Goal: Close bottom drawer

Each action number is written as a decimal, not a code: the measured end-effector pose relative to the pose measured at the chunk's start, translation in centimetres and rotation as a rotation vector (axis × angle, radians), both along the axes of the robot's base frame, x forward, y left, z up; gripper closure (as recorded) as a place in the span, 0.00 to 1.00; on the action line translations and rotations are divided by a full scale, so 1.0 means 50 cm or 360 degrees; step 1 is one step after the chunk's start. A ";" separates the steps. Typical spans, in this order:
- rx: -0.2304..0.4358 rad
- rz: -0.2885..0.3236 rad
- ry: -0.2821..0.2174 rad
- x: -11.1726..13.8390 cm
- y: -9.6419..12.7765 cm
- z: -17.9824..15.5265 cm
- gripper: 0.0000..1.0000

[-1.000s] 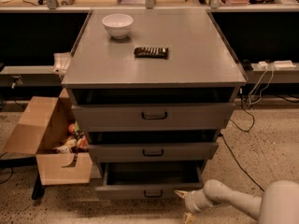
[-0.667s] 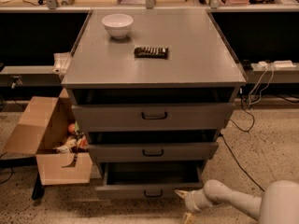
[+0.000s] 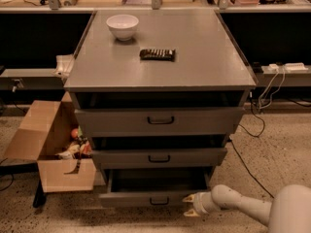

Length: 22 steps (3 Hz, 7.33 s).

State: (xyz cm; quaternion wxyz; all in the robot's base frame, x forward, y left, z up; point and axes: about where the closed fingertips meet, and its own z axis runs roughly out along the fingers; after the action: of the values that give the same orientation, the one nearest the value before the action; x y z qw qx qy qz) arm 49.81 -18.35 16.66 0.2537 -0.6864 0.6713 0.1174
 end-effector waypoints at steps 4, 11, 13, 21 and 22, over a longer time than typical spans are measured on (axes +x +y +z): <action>0.0208 -0.0425 -0.0019 0.080 -0.006 -0.020 1.00; 0.0617 -0.1233 0.0288 0.074 0.024 -0.023 1.00; 0.0655 -0.1395 0.0315 0.106 0.009 -0.046 1.00; 0.0746 -0.1303 0.0338 0.173 0.083 -0.062 1.00; 0.0754 -0.1301 0.0321 0.180 0.078 -0.058 1.00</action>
Offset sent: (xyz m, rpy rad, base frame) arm 0.0861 -0.0384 0.0035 0.0655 -0.1137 -0.4641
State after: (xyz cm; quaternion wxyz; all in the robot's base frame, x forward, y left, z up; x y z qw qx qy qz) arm 58.79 -14.44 13.76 0.3621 -0.2750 0.8622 0.2236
